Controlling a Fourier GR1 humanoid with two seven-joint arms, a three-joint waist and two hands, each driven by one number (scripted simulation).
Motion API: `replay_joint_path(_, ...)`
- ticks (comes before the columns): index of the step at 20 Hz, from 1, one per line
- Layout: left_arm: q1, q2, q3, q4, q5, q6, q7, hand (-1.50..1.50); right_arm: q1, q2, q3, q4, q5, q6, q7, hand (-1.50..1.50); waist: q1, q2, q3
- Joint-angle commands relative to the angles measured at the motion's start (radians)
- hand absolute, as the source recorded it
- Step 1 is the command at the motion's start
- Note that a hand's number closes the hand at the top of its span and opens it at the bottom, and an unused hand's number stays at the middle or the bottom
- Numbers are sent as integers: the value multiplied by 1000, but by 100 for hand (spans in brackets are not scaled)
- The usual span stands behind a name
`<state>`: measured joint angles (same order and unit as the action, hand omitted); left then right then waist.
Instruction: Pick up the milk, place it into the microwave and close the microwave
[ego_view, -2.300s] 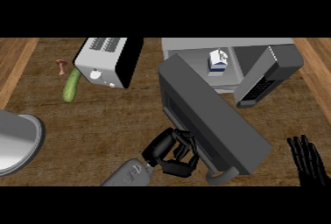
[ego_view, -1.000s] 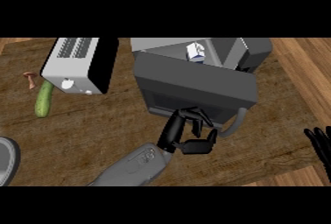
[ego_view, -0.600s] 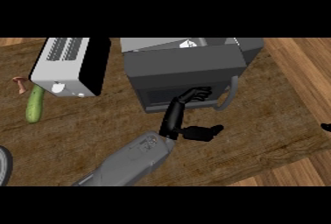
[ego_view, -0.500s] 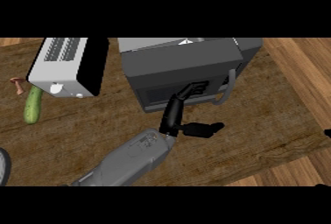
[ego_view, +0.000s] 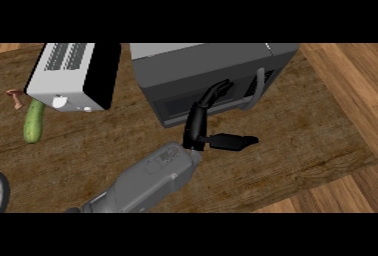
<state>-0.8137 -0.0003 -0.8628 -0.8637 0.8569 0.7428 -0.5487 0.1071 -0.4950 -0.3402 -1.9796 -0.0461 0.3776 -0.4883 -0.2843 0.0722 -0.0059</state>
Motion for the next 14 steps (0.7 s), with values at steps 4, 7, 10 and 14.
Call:
replay_joint_path(4, -68, 0, 34, 52, 65, 27, -31, -150, -64, -20, -9, 29, 12, -18, 12, 150, 2, 17, 2)
replay_joint_path(7, -82, 0, 40, 66, 91, 25, -32, -150, -81, -41, -17, 35, 15, -13, 25, 150, -4, 18, 1)
replay_joint_path(10, -78, 0, 36, 77, 108, 16, -52, -150, -99, -46, -15, 44, 11, -11, 23, 150, -5, 23, 2)
replay_joint_path(14, -87, 0, 22, 84, 125, 8, -78, -150, -128, -48, -7, 57, 13, -16, 34, 150, -1, 23, 2)
